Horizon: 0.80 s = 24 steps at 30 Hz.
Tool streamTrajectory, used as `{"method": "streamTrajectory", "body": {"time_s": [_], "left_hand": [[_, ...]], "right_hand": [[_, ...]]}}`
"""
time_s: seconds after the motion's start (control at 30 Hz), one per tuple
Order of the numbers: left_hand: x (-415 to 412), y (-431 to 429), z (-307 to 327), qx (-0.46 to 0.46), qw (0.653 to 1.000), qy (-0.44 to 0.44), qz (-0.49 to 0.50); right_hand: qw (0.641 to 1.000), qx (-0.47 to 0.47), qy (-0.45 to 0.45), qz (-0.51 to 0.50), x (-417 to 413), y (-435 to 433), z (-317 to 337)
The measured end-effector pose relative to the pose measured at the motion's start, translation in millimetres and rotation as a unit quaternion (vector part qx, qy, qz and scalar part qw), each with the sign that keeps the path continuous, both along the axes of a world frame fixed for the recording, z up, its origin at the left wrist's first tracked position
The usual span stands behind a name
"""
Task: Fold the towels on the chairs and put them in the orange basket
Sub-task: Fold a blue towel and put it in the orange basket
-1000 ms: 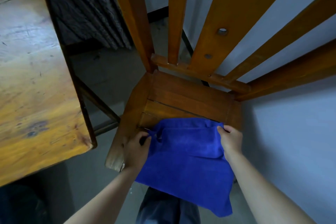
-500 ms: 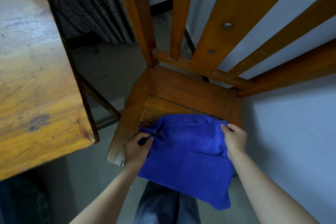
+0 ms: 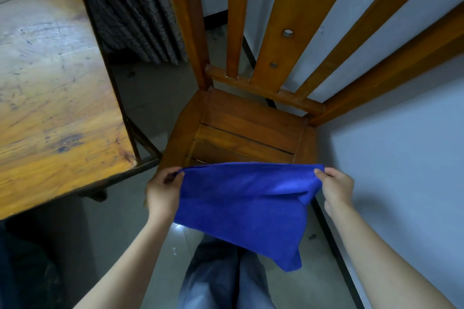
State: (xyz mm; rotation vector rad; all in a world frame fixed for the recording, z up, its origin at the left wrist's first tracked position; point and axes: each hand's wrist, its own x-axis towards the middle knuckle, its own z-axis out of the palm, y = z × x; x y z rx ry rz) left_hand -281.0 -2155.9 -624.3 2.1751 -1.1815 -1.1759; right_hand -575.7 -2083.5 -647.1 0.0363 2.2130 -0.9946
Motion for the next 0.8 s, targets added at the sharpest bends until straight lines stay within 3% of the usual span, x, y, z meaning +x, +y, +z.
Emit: {"method": "streamTrajectory", "body": {"time_s": [0.23, 0.37, 0.43, 0.57, 0.67, 0.7, 0.8], "left_hand": [[17, 22, 60, -0.088, 0.993, -0.015, -0.074], [25, 22, 127, -0.145, 0.967, -0.047, -0.203], [27, 14, 162, -0.194, 0.930, -0.091, -0.299], [31, -9, 217, -0.289, 0.817, -0.156, -0.474], [29, -24, 254, -0.303, 0.761, -0.205, -0.536], [25, -28, 263, -0.299, 0.768, -0.207, -0.527], [18, -38, 287, -0.217, 0.865, -0.145, -0.428]], "right_hand": [[0.990, -0.032, 0.058, 0.124, -28, 44, 79], [0.972, -0.047, 0.099, 0.209, -44, 68, 160], [0.948, -0.040, 0.136, 0.284, -51, 70, 204], [0.853, 0.014, 0.232, 0.467, -65, 66, 267], [0.804, 0.043, 0.283, 0.522, -70, 62, 296], [0.800, 0.043, 0.296, 0.521, -71, 59, 301], [0.782, 0.036, 0.308, 0.541, -70, 55, 314]]}}
